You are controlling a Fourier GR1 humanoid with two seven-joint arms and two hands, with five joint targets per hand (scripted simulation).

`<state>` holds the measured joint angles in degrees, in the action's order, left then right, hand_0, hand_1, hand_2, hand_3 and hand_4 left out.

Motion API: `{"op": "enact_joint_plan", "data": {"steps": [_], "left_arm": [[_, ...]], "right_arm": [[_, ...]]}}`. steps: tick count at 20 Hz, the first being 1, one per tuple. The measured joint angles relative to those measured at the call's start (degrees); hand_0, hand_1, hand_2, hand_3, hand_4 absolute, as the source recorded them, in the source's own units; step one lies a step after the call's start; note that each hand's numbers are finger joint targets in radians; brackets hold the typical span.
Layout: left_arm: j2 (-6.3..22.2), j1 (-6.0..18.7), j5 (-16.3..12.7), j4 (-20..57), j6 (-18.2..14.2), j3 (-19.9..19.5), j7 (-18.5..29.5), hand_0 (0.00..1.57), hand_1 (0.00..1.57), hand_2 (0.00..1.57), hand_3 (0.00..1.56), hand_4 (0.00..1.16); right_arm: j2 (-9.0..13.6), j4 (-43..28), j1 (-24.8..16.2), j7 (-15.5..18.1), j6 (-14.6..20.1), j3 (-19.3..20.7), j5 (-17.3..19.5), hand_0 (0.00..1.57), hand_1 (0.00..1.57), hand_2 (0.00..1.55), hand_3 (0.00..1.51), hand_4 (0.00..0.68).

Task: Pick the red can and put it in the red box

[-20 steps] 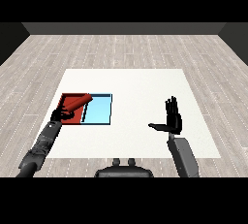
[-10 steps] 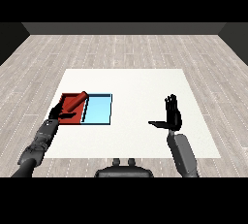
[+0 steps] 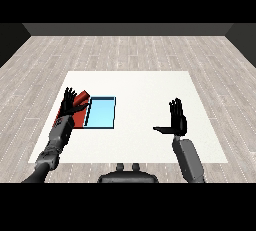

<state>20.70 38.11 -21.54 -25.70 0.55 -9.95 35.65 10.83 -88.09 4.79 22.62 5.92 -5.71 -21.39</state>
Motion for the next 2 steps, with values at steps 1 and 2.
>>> {"op": "enact_joint_plan", "data": {"steps": [1, 2], "left_arm": [[-1.8, -0.8, -0.9, -1.9, 1.6, -0.1, 1.8, 0.00, 0.00, 0.00, 0.00, 0.00], [-3.2, -1.8, -1.4, -4.1, 2.8, 0.1, 3.3, 0.00, 0.00, 0.00, 0.00, 0.00]], "right_arm": [[0.1, 0.0, -0.4, 0.2, -0.3, -0.4, 0.4, 0.00, 0.00, 0.00, 0.00, 0.000], [0.3, -0.1, -0.9, 0.6, -0.9, -0.6, 0.4, 0.00, 0.00, 0.00, 0.00, 0.000]]}}
